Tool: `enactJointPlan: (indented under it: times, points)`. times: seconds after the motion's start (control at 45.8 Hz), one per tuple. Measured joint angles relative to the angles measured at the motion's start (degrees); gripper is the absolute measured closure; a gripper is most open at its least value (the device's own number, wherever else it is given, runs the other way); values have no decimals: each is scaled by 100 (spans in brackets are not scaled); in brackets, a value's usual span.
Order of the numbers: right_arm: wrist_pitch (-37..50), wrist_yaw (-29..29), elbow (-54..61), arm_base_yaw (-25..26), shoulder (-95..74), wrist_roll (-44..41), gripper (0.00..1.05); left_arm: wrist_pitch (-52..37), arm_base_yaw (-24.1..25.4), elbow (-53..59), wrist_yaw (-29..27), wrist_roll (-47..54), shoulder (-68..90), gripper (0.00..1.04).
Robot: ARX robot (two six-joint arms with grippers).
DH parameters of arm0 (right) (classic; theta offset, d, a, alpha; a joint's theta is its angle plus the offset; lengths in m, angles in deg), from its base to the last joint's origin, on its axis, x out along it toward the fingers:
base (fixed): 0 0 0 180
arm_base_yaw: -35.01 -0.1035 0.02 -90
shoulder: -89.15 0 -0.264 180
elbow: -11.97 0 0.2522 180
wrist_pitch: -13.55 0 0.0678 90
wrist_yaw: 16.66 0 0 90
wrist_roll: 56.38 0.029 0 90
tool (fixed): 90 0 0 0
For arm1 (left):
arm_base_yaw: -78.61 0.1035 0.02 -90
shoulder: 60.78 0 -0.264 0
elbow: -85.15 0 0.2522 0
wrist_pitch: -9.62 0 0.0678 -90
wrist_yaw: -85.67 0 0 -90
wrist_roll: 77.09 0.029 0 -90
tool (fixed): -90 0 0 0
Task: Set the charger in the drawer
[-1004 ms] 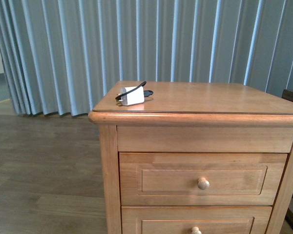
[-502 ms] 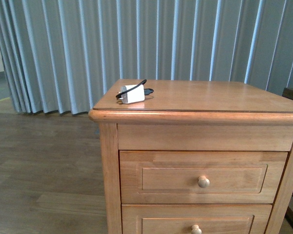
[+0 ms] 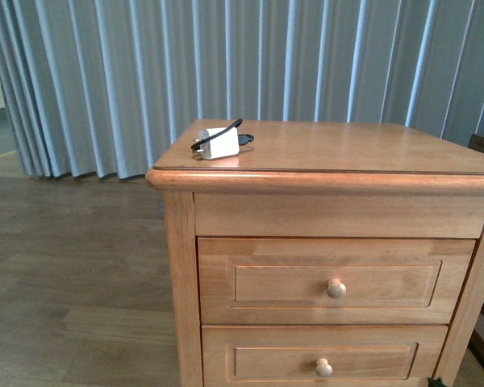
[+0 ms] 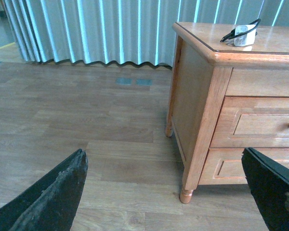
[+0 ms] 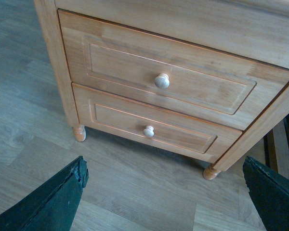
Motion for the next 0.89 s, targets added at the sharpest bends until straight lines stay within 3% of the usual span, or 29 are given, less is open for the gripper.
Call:
enactJointPlan:
  times: [0.371,0.895]
  points:
    - [1821,501,-1615,160,-3388,-127,8,0,0,0,2,0,0,6]
    - [2387,817,-3132,173,-5722,-243,8,0,0,0,0,0,0,6]
